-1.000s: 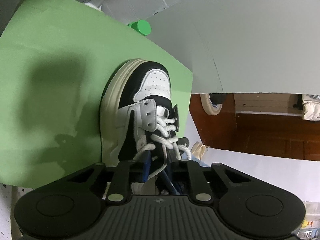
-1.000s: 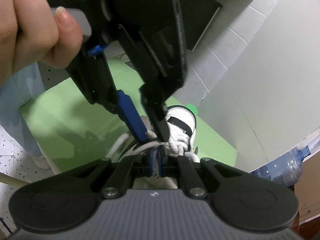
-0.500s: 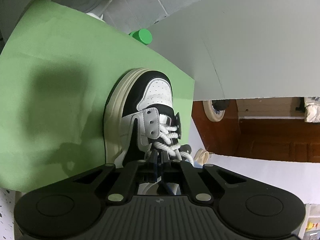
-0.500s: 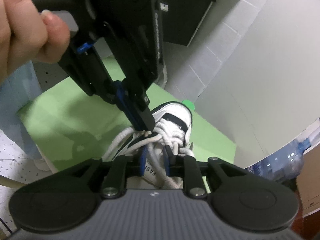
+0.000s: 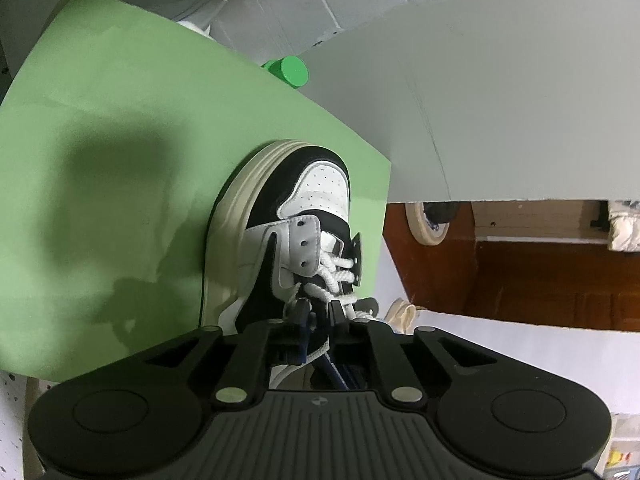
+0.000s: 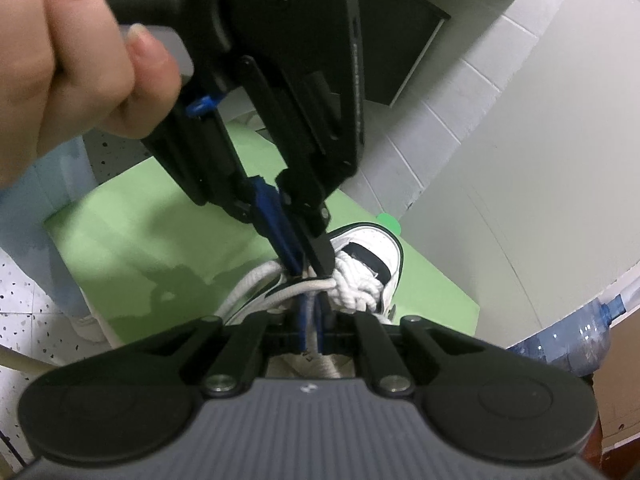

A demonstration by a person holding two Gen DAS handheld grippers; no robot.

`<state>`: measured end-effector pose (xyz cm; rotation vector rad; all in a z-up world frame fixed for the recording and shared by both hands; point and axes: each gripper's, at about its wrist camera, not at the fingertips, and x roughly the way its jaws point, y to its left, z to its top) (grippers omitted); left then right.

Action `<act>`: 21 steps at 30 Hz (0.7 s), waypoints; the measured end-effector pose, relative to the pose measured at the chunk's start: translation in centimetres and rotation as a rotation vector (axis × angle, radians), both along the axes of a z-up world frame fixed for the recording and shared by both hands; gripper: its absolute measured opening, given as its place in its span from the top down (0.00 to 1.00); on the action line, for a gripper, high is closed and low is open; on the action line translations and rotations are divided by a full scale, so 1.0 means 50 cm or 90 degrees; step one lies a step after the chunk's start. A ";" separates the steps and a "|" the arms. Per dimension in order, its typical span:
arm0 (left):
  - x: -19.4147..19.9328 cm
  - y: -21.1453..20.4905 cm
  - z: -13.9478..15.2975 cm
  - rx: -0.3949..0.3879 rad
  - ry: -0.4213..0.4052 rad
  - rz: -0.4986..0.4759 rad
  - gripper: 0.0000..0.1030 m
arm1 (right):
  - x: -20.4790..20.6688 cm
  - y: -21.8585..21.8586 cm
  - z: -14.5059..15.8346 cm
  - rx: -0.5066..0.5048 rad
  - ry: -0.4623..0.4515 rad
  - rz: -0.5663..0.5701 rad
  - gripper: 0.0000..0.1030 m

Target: Lace up shoes with both hands

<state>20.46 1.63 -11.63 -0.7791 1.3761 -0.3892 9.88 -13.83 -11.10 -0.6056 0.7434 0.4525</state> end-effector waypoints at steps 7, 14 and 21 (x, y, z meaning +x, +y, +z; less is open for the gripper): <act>-0.018 -0.043 0.052 0.135 -0.095 -0.050 0.96 | 0.017 -0.008 0.004 0.012 0.014 -0.012 0.92; -0.028 -0.060 0.070 0.211 -0.147 -0.064 0.94 | 0.021 -0.014 -0.003 0.014 0.030 -0.018 0.93; -0.006 -0.008 0.035 0.280 -0.078 0.005 1.00 | 0.040 -0.031 -0.006 0.027 0.059 -0.055 0.93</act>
